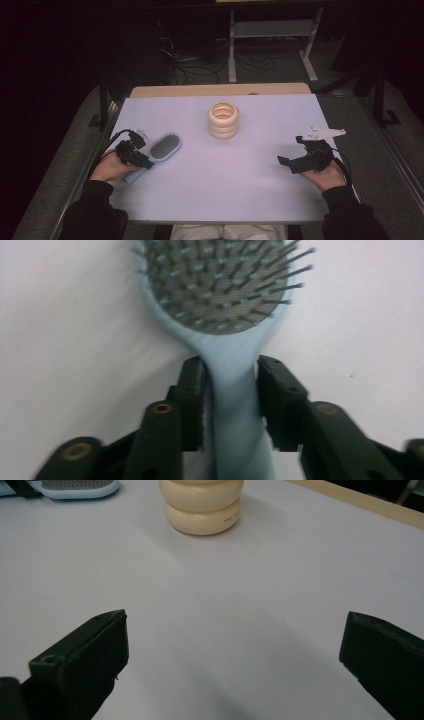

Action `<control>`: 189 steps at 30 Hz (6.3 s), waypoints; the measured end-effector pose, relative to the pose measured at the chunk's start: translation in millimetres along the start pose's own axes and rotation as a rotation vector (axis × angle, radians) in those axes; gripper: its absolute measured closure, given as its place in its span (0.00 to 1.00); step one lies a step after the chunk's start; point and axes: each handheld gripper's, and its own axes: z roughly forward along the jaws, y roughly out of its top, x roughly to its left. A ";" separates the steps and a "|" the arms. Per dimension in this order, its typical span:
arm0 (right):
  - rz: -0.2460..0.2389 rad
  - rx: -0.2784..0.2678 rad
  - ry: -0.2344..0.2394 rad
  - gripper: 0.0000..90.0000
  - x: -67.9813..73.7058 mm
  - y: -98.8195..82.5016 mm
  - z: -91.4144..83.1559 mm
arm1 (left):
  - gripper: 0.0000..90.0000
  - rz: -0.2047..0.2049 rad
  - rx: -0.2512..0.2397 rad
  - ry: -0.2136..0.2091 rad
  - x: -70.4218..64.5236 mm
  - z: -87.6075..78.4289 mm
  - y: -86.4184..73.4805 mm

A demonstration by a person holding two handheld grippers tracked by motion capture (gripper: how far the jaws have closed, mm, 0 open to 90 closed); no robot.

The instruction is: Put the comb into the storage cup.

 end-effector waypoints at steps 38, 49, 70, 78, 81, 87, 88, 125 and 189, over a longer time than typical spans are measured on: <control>-0.004 -0.012 0.007 0.00 0.5 0.8 -1.1 | 0.78 0.057 -0.116 0.004 -2.4 -17.8 -4.5; -0.006 -0.013 0.009 0.00 0.2 0.7 -1.0 | 0.78 0.057 -0.178 -0.015 -3.3 -28.9 -3.8; 0.003 -0.013 0.007 0.00 -1.1 -0.3 -1.1 | 0.78 0.129 -0.270 0.036 -19.1 -60.3 13.9; 0.010 -0.015 0.009 0.00 -1.7 -0.6 -1.8 | 0.78 0.159 -0.300 0.046 -25.3 -77.2 28.4; 0.015 -0.023 0.010 0.00 -2.4 -0.6 -2.9 | 0.78 0.174 -0.298 0.056 -29.4 -82.3 35.7; 0.016 -0.026 0.012 0.00 -2.0 -0.3 -3.6 | 0.78 0.204 -0.299 0.068 -37.4 -91.9 50.9; 0.014 -0.027 0.015 0.00 -1.7 0.0 -3.7 | 0.78 0.211 -0.307 0.075 -39.1 -93.5 53.3; -0.141 -0.054 0.076 0.00 17.2 74.2 -18.5 | 0.78 0.311 -0.375 0.112 -67.3 -105.1 105.1; -0.130 -0.075 0.182 0.00 14.5 147.3 29.6 | 0.78 0.350 -0.561 0.035 -96.6 -57.9 139.0</control>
